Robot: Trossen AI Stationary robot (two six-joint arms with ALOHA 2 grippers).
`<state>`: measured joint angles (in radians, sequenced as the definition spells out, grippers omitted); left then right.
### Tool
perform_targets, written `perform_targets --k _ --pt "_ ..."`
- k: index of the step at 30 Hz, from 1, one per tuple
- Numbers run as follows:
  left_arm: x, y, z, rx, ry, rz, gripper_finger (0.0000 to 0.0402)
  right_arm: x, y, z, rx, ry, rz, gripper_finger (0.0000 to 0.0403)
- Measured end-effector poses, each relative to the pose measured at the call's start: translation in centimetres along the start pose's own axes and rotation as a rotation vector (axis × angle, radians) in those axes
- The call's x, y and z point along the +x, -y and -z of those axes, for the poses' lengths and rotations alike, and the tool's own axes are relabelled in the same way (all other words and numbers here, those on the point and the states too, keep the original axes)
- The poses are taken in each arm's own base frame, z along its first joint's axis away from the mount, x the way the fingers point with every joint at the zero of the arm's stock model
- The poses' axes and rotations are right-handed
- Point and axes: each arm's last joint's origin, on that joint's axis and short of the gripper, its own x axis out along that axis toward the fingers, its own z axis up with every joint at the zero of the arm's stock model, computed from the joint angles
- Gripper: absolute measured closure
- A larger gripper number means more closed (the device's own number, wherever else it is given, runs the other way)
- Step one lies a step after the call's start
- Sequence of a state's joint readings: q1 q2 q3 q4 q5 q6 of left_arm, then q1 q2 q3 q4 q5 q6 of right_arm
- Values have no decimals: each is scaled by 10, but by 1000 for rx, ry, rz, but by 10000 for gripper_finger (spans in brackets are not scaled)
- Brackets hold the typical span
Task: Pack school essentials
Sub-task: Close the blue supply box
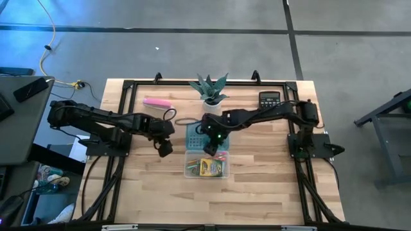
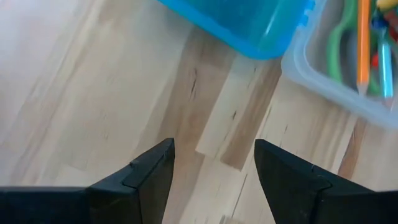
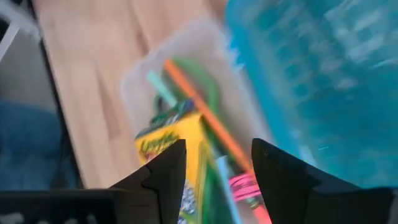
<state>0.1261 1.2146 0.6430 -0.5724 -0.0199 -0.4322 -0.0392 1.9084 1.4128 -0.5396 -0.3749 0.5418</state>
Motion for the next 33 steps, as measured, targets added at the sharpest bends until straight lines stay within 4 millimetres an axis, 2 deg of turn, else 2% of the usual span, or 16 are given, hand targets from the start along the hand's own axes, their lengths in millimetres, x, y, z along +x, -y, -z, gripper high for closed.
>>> perform_targets --k 6,12,20,26,30,33 --pt "0 0 3 36 -42 24 190 -44 -9 -2 -5 174 124 231" --pt "0 0 3 19 -45 28 190 -91 -7 5 21 269 283 231" --pt "0 7 6 -86 -49 37 190 -158 9 19 15 370 488 231" --pt "-1 21 13 -194 -58 48 190 -203 27 31 14 403 565 231" --pt "-2 31 20 -275 -39 25 190 -219 40 36 21 388 534 231" --pt "-3 37 24 -333 -26 18 190 -210 59 41 36 330 477 231"
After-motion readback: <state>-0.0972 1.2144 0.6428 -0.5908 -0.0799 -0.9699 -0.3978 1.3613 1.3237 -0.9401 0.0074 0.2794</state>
